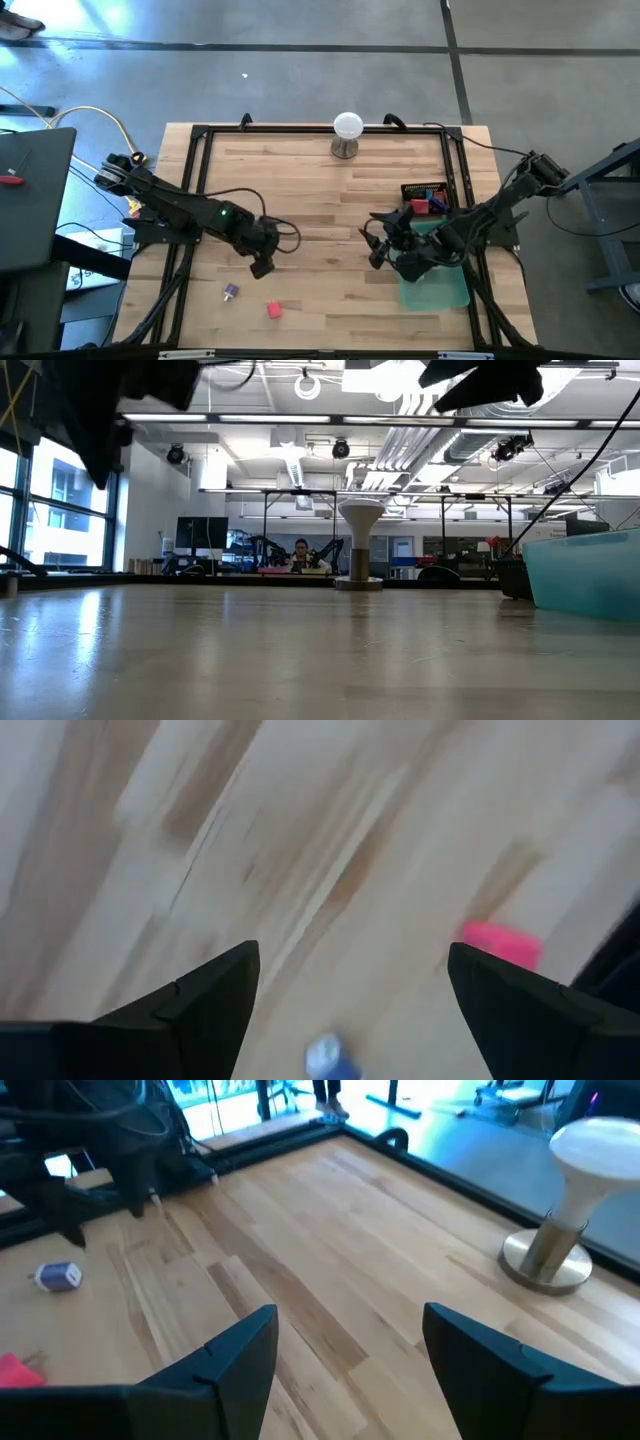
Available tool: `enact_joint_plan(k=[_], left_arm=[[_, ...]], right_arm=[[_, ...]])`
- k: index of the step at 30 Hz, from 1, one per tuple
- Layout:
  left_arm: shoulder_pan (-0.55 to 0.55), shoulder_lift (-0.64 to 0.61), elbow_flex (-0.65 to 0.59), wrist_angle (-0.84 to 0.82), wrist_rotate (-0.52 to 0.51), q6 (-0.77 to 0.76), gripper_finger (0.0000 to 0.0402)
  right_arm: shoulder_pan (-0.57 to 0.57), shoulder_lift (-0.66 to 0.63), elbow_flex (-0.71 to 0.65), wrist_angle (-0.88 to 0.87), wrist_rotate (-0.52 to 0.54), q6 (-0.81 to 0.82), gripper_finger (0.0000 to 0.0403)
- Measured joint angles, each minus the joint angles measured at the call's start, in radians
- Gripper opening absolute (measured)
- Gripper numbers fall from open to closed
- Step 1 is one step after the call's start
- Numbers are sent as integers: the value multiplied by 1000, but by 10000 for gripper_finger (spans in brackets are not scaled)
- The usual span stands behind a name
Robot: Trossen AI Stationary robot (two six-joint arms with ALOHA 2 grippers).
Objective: Pick & Place Office items
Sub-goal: Put the purple charger adapter into the green bin
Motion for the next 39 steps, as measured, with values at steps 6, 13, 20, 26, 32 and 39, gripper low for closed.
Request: enact_joint_plan(k=[6, 13, 20, 26, 32, 39], left_arm=[[-25, 0, -1, -191, 70, -264, 317], [-132, 7, -1, -184, -17, -373, 317], [-251, 14, -1, -161, -35, -392, 317], [-326, 22, -1, -158, -54, -492, 317], [-381, 77, -1, -157, -64, -613, 317], [-415, 155, -1, -117, -56, -698, 317]], right_arm=[[-54, 23, 0, 0, -90, -1, 238], [-76, 67, 0, 33, -120, -64, 238], [-90, 70, 0, 114, -127, -202, 238], [-94, 70, 0, 202, -138, -345, 238], [-119, 70, 0, 250, -201, -420, 238], [-169, 70, 0, 266, -280, -450, 238]])
